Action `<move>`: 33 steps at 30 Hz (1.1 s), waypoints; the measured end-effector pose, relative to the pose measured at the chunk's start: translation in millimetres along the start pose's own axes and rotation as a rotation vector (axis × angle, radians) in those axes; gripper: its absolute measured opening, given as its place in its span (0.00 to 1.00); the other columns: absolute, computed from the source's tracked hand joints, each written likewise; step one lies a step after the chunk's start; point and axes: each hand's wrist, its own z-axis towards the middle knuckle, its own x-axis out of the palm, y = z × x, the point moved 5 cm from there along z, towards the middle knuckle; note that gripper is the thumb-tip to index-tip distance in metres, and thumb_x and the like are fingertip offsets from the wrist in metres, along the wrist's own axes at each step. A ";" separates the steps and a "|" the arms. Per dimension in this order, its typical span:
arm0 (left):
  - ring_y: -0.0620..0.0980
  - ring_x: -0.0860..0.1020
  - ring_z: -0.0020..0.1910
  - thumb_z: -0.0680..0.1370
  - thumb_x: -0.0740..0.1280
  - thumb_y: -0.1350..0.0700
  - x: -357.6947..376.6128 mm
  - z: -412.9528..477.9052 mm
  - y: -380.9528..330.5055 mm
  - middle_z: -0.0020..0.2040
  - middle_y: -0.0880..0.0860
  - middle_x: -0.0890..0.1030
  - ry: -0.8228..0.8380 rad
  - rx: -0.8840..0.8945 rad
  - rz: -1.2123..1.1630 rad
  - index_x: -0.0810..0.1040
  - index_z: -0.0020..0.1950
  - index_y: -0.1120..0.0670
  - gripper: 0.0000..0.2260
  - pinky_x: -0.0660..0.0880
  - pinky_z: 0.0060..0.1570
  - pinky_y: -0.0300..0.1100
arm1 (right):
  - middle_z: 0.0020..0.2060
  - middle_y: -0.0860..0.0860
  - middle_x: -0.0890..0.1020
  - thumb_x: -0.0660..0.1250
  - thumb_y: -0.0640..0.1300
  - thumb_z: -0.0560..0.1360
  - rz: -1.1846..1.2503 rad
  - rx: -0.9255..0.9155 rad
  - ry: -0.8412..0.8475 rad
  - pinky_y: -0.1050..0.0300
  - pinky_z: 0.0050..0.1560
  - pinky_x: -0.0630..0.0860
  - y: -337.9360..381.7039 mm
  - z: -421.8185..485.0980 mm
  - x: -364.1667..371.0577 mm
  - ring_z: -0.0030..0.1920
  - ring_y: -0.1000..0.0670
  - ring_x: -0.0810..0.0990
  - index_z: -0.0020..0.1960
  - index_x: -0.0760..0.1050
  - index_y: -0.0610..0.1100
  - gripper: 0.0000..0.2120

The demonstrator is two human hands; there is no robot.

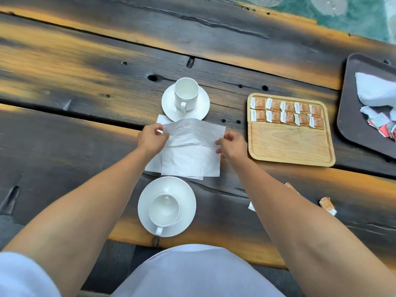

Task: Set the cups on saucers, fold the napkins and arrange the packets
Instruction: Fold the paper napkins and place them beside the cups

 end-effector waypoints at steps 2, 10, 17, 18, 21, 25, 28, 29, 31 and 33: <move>0.54 0.77 0.41 0.75 0.69 0.54 -1.0 -1.4 1.2 0.38 0.52 0.81 -0.011 0.014 -0.015 0.82 0.47 0.52 0.04 0.80 0.51 0.54 | 0.42 0.45 0.85 0.57 0.37 0.75 0.056 0.015 0.022 0.58 0.26 0.73 -1.0 -1.3 1.2 0.30 0.47 0.80 0.45 0.77 0.39 0.10; 0.47 0.75 0.30 0.76 0.69 0.58 -5.5 -13.1 8.2 0.37 0.52 0.79 0.057 -0.060 -0.179 0.82 0.44 0.50 0.04 0.76 0.30 0.38 | 0.40 0.44 0.84 0.61 0.54 0.80 0.220 0.104 0.009 0.54 0.30 0.76 -6.5 -5.1 0.4 0.32 0.46 0.80 0.49 0.77 0.45 0.13; 0.55 0.83 0.37 0.79 0.60 0.54 1.0 -25.3 19.9 0.46 0.55 0.86 0.159 -0.189 -0.341 0.78 0.48 0.58 0.11 0.80 0.39 0.46 | 0.39 0.43 0.85 0.56 0.58 0.81 0.212 0.144 -0.015 0.52 0.32 0.78 -15.4 -7.7 -3.0 0.34 0.43 0.82 0.44 0.74 0.45 0.19; 0.55 0.83 0.37 0.80 0.59 0.51 2.6 -27.3 20.7 0.45 0.55 0.86 0.163 -0.209 -0.350 0.77 0.47 0.57 0.12 0.80 0.39 0.46 | 0.39 0.43 0.85 0.57 0.57 0.81 0.202 0.148 -0.012 0.52 0.32 0.79 -17.2 -8.6 -2.3 0.33 0.44 0.82 0.45 0.75 0.44 0.18; 0.55 0.83 0.37 0.80 0.59 0.44 7.2 -32.0 24.5 0.42 0.53 0.86 0.164 -0.247 -0.311 0.80 0.46 0.57 0.18 0.80 0.40 0.46 | 0.39 0.44 0.85 0.61 0.55 0.80 0.176 0.175 -0.009 0.52 0.35 0.82 -24.7 -11.0 -0.9 0.34 0.45 0.83 0.47 0.78 0.41 0.17; 0.56 0.82 0.38 0.78 0.67 0.50 12.4 -38.3 30.2 0.47 0.56 0.83 0.178 -0.243 -0.277 0.80 0.51 0.61 0.14 0.80 0.38 0.45 | 0.41 0.44 0.84 0.64 0.50 0.78 0.129 0.204 0.008 0.52 0.37 0.83 -36.2 -11.7 -1.2 0.34 0.47 0.84 0.43 0.78 0.42 0.12; 0.56 0.82 0.39 0.75 0.71 0.62 14.0 -40.8 34.3 0.47 0.57 0.81 0.196 -0.207 -0.258 0.80 0.54 0.63 0.09 0.81 0.41 0.48 | 0.43 0.45 0.82 0.64 0.42 0.76 0.109 0.220 0.025 0.48 0.41 0.85 -46.1 -10.4 -2.5 0.35 0.48 0.83 0.43 0.78 0.43 0.06; 0.56 0.82 0.40 0.75 0.71 0.64 14.3 -41.5 36.2 0.47 0.58 0.81 0.199 -0.202 -0.248 0.80 0.54 0.63 0.09 0.81 0.42 0.49 | 0.44 0.47 0.81 0.64 0.40 0.76 0.092 0.219 0.030 0.47 0.43 0.85 -50.1 -9.6 -2.6 0.37 0.48 0.81 0.43 0.78 0.44 0.05; 0.55 0.80 0.40 0.73 0.71 0.67 15.1 -42.2 39.1 0.47 0.58 0.78 0.198 -0.191 -0.230 0.80 0.54 0.63 0.10 0.82 0.40 0.46 | 0.44 0.47 0.80 0.65 0.36 0.75 0.066 0.208 0.034 0.45 0.45 0.85 -56.6 -8.4 -2.3 0.41 0.48 0.80 0.41 0.78 0.45 0.07; 0.52 0.78 0.42 0.73 0.71 0.69 16.5 -42.2 41.4 0.47 0.58 0.75 0.191 -0.178 -0.201 0.81 0.53 0.62 0.10 0.83 0.36 0.42 | 0.46 0.46 0.81 0.65 0.32 0.73 0.043 0.196 0.030 0.45 0.49 0.84 -61.1 -7.1 -1.3 0.48 0.45 0.81 0.38 0.77 0.46 0.11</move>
